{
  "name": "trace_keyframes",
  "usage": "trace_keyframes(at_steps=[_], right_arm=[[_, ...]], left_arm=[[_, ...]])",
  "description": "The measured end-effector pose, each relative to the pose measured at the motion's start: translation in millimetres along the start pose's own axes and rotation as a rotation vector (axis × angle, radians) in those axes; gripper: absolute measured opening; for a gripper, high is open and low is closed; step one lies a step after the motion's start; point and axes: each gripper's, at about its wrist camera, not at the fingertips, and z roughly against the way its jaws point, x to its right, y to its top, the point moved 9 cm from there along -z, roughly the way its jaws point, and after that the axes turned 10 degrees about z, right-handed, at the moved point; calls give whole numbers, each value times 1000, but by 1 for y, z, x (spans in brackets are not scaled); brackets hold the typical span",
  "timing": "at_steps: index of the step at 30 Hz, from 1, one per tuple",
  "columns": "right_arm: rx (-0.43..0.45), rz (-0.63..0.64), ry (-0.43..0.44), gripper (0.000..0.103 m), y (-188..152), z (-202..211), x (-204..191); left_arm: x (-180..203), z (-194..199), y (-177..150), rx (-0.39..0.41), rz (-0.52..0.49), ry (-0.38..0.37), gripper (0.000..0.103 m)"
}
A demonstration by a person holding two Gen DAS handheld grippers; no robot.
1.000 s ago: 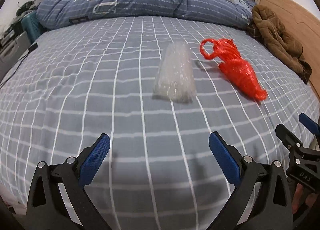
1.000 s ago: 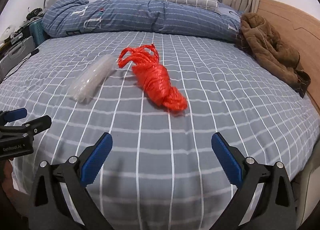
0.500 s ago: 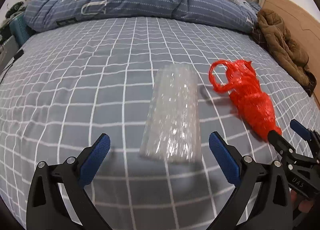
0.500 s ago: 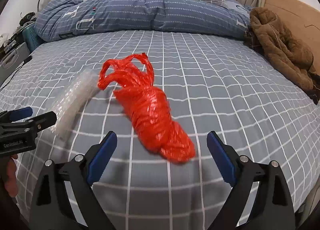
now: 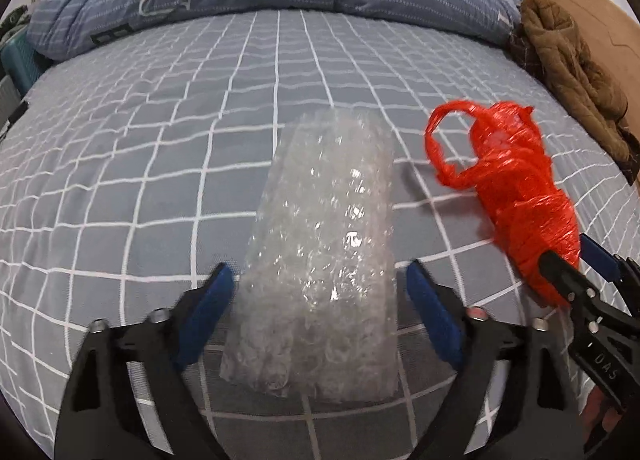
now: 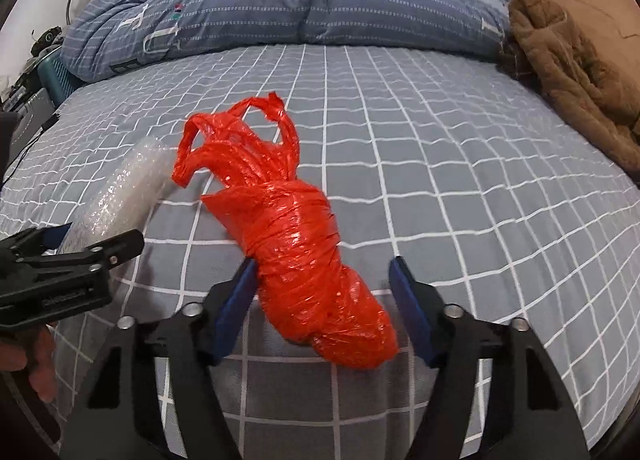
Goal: Collect trash
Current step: 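Grasp the bubble-wrap roll with the left tool while the right tool grasps the red-orange bag, then carry the bubble wrap and red-orange bag in both tools down over the bin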
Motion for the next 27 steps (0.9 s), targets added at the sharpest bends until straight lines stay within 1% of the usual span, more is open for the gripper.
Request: trace_keyframes(at_steps=[1,2,3,5,8,11,13,19,27], right_arm=[[1,2,8,48,0,0,-2],[2,8,14,41,-1,0,-5],[2,15,19,39,-1,1,-7],[1,32,24,31,-2,2,-13],[8,44,26,27,-1,3,-16],[22,37,24,27,3,10,-14],[36,28,23,27,7,14,-12],[67,14,16,27,14,31,-11],[102,31,-19,27,16,55,-17]], left_arm=[[-1,-1,0,0,-2,9,66],[-3,-1,-1,3,-8,23,61],[-3,-1,-1,8,-12,29,59],[-4,0,0,11,-9,28,45],[-4,4,0,19,-12,23,31],[-4,9,0,27,-11,22,27],[-4,13,2,28,7,7,26],[-3,31,1,58,13,0,26],[7,62,2,103,8,-27,26]])
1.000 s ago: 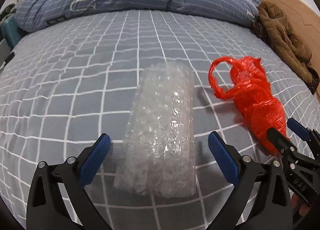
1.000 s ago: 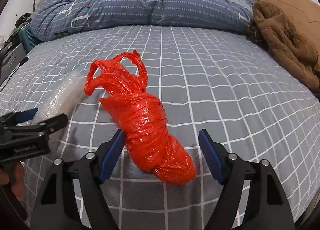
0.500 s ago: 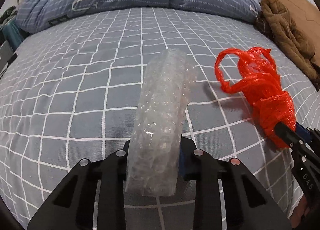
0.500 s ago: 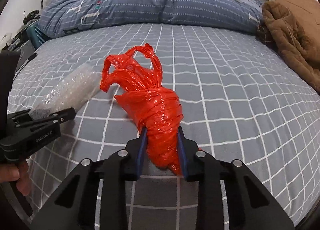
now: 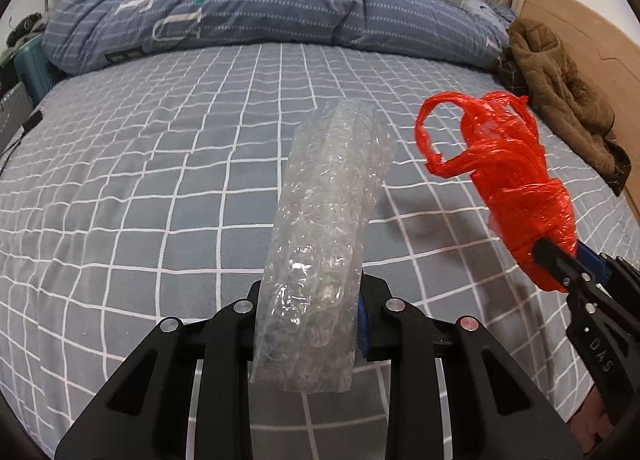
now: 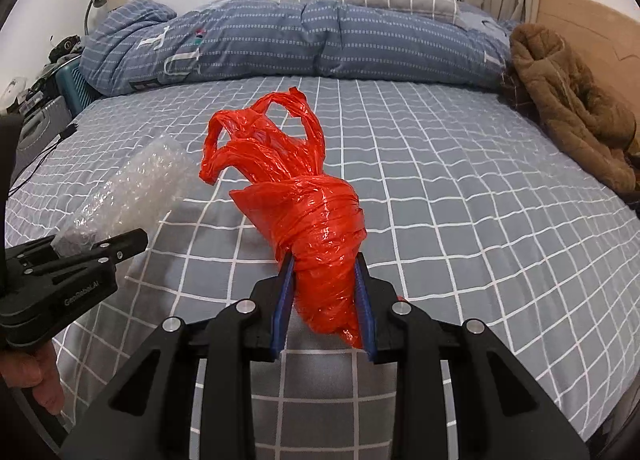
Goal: Collect trash
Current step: 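Carry the bubble wrap and red-orange bag in both tools down over the bin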
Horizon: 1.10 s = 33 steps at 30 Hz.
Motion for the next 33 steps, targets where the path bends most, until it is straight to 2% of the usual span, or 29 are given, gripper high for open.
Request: trace_keyframes(at_steps=[8,33], right_arm=[[15,0,-20,27,-7,21,-2],[23,-33,-44,27,-63,101,0]], left_arm=[[4,26,-6,29,1,-10,26],[6,82,-99,15,-2,-24,26]])
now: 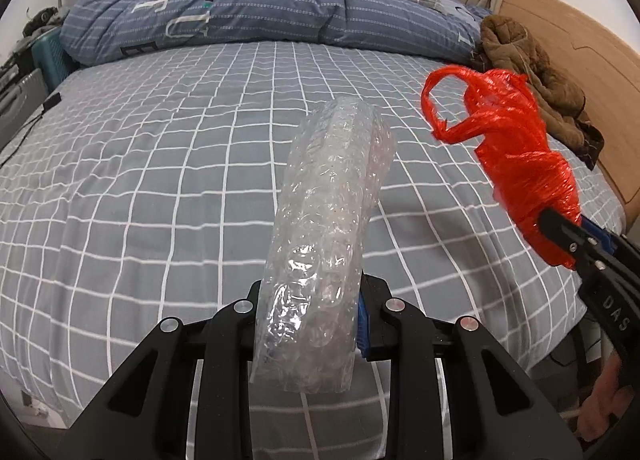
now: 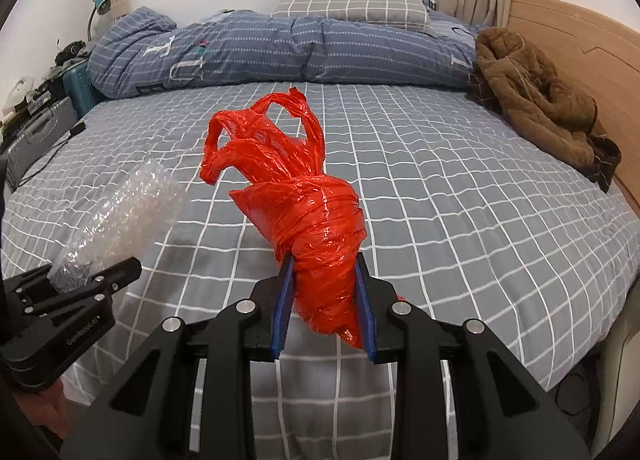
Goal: Collect trash
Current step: 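Carry the bubble wrap and red-orange bag in both tools down over the bin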
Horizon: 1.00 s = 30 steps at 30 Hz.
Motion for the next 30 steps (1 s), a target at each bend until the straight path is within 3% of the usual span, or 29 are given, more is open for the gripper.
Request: trace_keyframes(at_steps=[30], right_arm=[[1,-53,5,27,-75,92,-3]], left_arm=[[19,72,-89,-15,-67,-23,26]])
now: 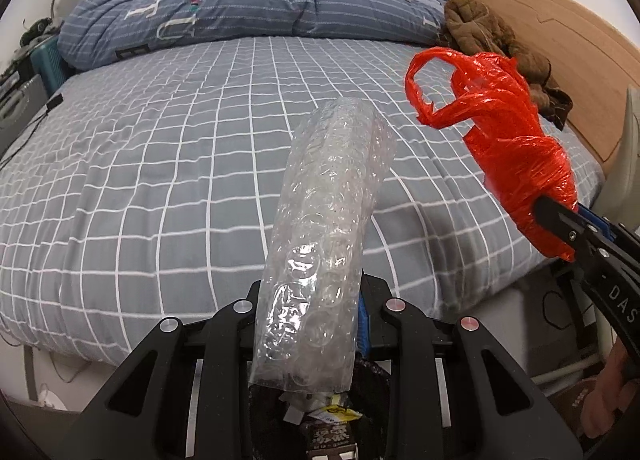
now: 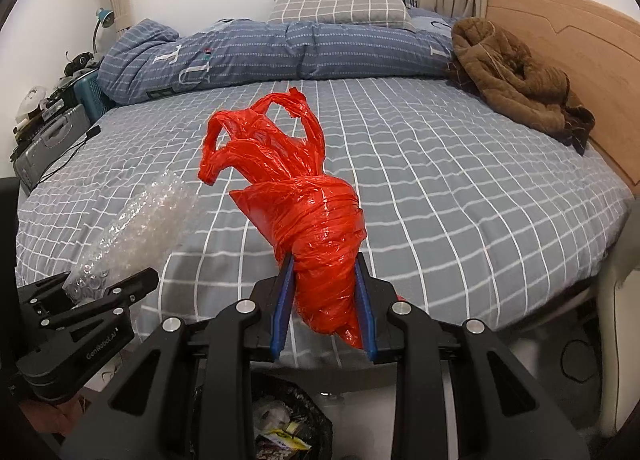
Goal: Collect trash
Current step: 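Carry the bubble wrap and red-orange bag in both tools down over the bin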
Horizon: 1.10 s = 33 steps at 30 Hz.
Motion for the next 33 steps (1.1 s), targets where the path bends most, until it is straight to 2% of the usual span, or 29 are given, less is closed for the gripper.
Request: trace_keyframes(at_steps=[20,26,33], right_arm=[[-92,-53,15,27,-74,33,0],[-159,-42,14,27,-111,35,-2],[-248,-61,54,27,-153,26,-8]], left_arm=[[8,35,-73,-55,10,-10,26],[2,41,-106,-104,17,-6,26],[-11,20,-149,-201,30,3,26]])
